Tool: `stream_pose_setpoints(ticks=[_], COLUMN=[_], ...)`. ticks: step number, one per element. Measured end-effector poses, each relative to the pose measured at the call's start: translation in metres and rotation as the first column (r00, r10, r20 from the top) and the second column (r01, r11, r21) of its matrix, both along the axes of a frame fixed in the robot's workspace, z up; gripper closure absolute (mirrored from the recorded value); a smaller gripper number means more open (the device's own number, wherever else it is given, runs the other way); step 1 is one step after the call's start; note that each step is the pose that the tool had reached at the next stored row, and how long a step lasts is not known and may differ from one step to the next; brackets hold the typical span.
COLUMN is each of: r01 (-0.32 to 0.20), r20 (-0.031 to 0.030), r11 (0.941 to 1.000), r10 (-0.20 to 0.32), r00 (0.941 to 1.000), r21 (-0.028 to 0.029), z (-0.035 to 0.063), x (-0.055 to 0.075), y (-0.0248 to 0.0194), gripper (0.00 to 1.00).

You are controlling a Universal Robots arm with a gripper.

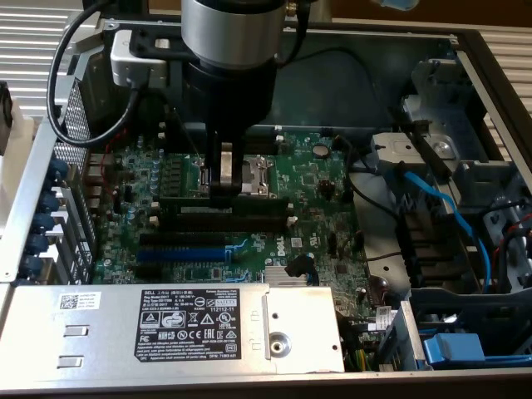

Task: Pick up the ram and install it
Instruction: 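Insert the ram into the slot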

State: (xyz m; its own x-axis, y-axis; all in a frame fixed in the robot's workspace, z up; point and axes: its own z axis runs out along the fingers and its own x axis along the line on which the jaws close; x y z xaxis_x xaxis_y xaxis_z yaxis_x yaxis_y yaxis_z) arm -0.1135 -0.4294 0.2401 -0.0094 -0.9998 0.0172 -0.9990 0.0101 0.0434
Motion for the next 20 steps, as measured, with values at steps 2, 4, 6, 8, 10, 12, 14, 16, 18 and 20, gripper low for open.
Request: stream_pose_setpoints(ticks=[2,4,6,8,10,12,14,16,18,20], r01=[0.000,0.000,0.000,0.000,0.000,0.000,0.000,0.000,0.000,0.000], r20=[0.0005,0.0009,0.0014,0.0017,0.0019,0.0024,0.0034,0.0054,0.0073,0.0088], r11=[1.0000,1.0000,1.0000,1.0000,1.0000,1.0000,1.0000,1.0000,1.0000,1.0000], r10=[0.000,0.000,0.000,0.000,0.000,0.000,0.000,0.000,0.000,0.000], r00=[1.0000,1.0000,1.0000,1.0000,1.0000,1.0000,1.0000,1.0000,1.0000,1.0000], r21=[0.0003,0.0002,0.0002,0.0003,0.0002,0.0000,-0.0003,-0.0010,-0.0009,-0.0010], z=[-0.0003,-0.0004,-0.0006,-0.0008,-0.0009,-0.0016,-0.0024,-0.0026,-0.0027,-0.0027], x=[0.0000,-0.0001,-0.0003,-0.0004,-0.0004,-0.0005,-0.0005,-0.0008,-0.0011,-0.0013], y=[0.0000,0.0000,0.0001,0.0000,-0.0002,-0.0003,-0.0002,-0.0002,-0.0002,-0.0002], gripper=[0.88,0.88,0.88,0.88,0.88,0.88,0.88,0.88,0.88,0.88])
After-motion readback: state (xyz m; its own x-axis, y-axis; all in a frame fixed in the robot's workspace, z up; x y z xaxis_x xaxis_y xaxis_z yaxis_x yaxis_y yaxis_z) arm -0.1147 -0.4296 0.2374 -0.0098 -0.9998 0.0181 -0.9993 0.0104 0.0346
